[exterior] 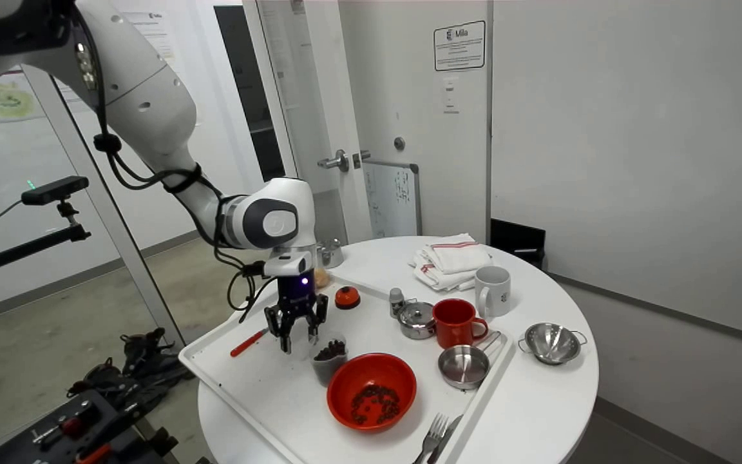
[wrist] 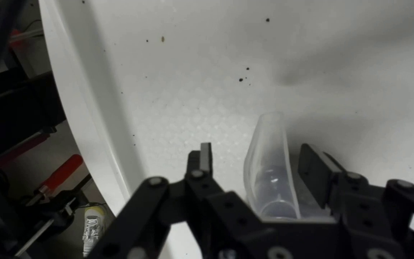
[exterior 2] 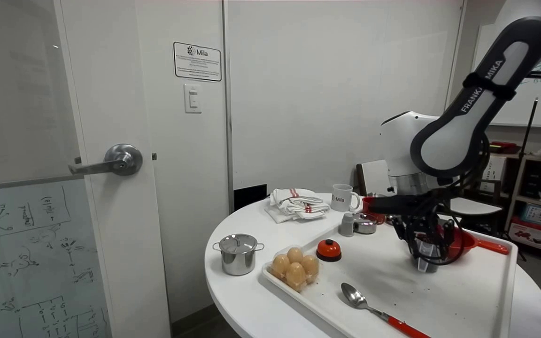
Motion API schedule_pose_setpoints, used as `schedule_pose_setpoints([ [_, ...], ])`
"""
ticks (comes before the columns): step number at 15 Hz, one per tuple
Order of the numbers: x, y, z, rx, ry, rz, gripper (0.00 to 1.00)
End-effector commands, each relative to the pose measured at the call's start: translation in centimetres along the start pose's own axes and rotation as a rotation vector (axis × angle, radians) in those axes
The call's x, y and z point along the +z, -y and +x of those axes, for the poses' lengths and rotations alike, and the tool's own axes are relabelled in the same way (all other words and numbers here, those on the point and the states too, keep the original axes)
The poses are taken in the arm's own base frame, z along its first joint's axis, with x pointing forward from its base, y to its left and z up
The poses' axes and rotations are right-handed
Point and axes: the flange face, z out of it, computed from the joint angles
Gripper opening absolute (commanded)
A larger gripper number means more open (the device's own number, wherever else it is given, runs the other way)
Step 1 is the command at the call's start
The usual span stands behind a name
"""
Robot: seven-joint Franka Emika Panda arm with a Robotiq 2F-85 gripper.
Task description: Pour some of the contents of the colourless container into the orange bowl
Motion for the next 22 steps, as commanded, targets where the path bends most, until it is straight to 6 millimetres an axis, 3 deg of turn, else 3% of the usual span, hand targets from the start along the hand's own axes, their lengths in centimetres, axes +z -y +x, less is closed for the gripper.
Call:
schedule_pose_setpoints([
  [1, -0.2, 0.5, -0.4, -0.036, -0.008, 0.028, 0.32],
  [5, -0.5, 0.5, -0.4, -0.037, 0.009, 0.041, 0.04],
  [14, -3.4, 0.1, 2.1, 0.039, 0.120, -0.009, 0.07],
  [22, -8.4, -0.6, 5.8, 0.026, 0.212, 0.031, 0.07],
])
